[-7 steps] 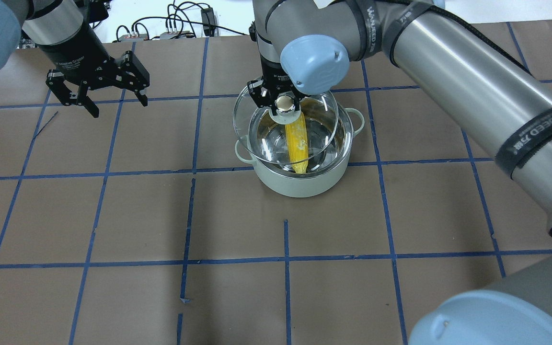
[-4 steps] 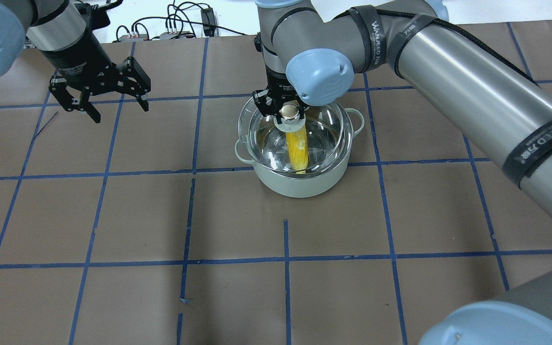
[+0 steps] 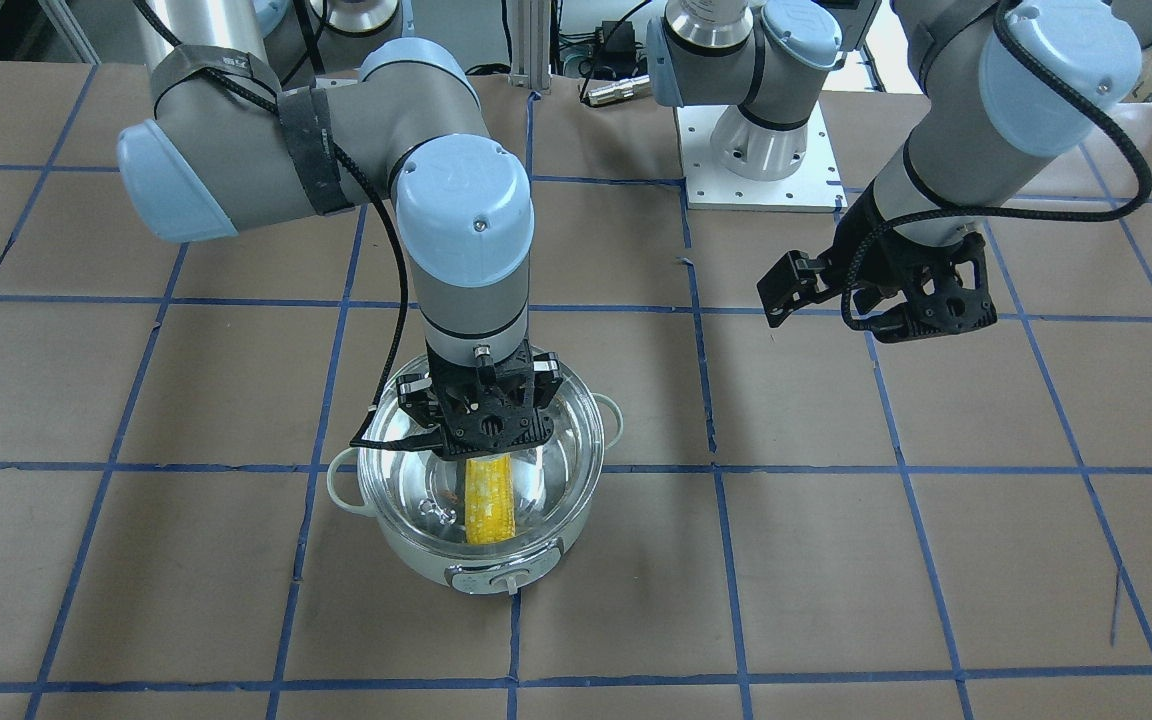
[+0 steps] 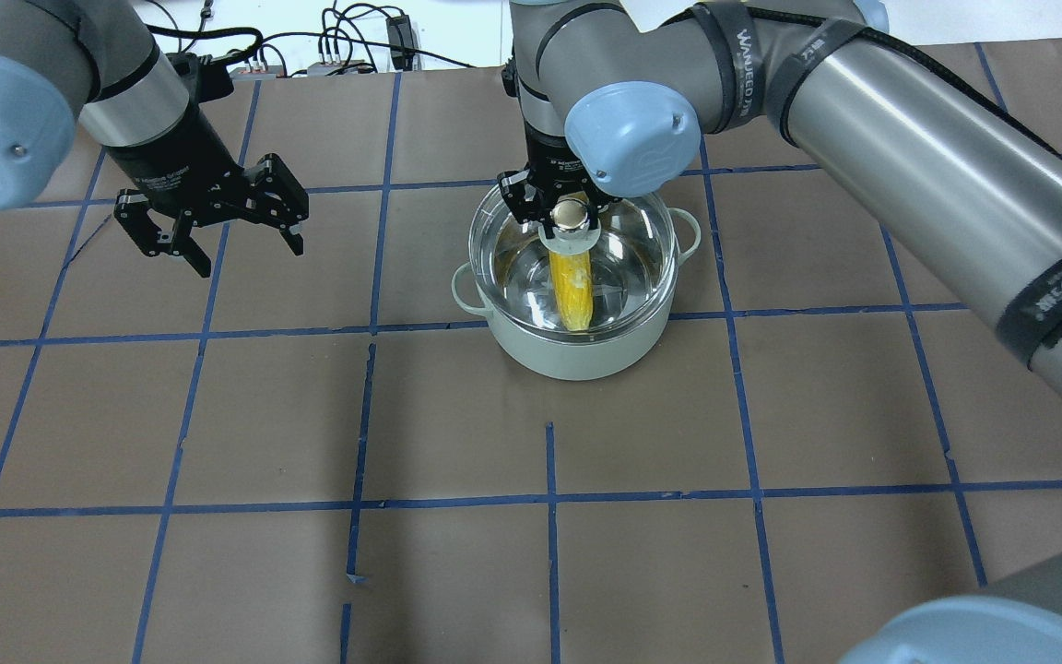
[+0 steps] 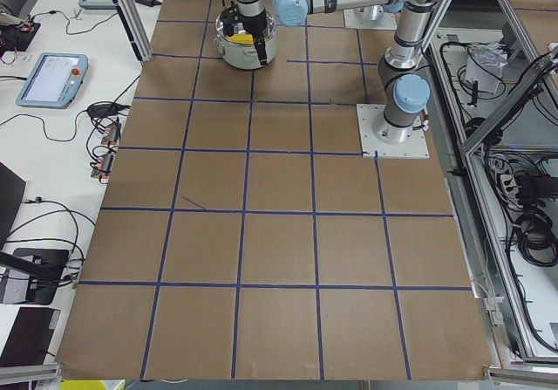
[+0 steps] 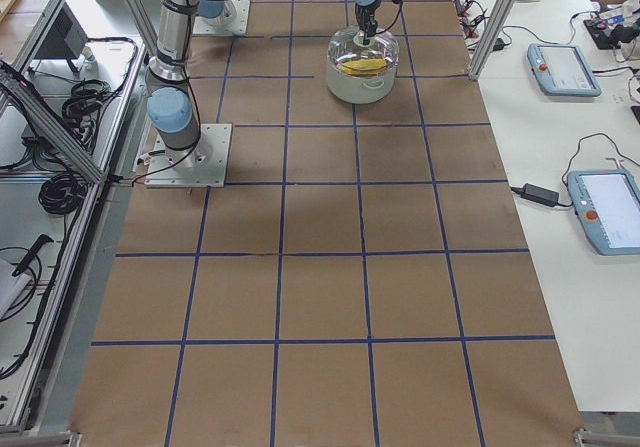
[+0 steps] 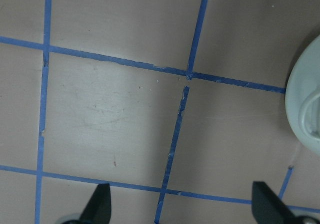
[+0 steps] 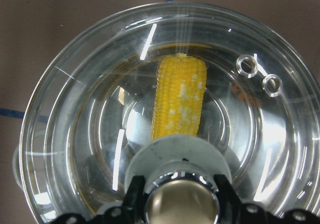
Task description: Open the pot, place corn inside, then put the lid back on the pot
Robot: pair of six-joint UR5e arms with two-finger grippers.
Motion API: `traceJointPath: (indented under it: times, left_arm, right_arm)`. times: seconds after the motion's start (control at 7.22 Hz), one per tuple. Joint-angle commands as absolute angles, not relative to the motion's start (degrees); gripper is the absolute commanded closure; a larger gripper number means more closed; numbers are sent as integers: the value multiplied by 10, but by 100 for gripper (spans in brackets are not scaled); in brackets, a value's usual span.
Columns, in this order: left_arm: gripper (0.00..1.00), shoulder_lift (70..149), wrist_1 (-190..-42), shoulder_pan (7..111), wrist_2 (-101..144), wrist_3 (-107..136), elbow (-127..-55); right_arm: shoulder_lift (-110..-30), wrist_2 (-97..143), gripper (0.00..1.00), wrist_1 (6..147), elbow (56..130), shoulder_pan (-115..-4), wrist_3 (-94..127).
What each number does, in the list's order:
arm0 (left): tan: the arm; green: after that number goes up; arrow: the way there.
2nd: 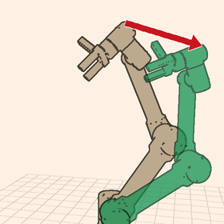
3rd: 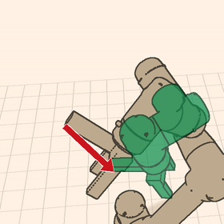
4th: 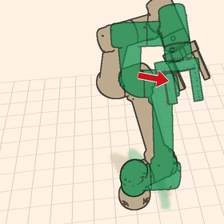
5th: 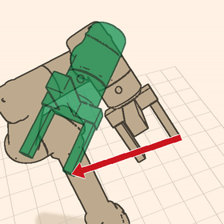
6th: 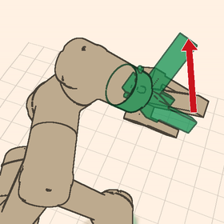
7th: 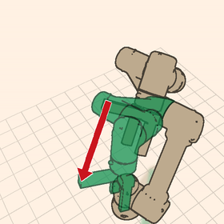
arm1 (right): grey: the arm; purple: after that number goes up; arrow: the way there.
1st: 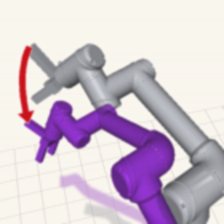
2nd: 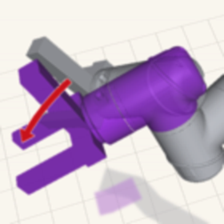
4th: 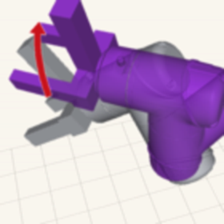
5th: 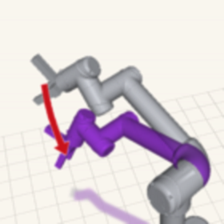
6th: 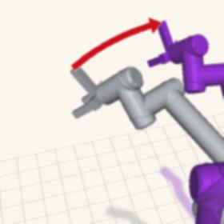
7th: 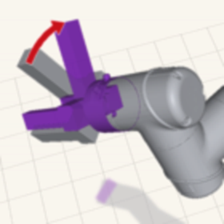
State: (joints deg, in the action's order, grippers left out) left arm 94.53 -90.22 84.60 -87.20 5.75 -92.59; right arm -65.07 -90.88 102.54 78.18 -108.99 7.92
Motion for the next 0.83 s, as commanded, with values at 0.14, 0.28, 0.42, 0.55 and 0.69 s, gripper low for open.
traceJointPath:
  times: [0.14,0.28,0.42,0.55,0.69]
  left_arm:
    - [0,924,-892,855,-871,55,-941]
    - [0,923,-889,876,-873,58,-940]
    - [0,930,-855,883,-874,59,-940]
    - [0,928,-848,885,-873,57,-940]
    - [0,926,-849,884,-868,55,-940]
  right_arm:
    - [-652,-904,95,1027,791,-1086,79]
    - [-650,-904,95,1026,791,-1088,80]
    - [-648,-904,94,1026,790,-1091,80]
    - [-647,-905,94,1026,791,-1092,81]
    - [-647,-906,94,1027,790,-1092,81]
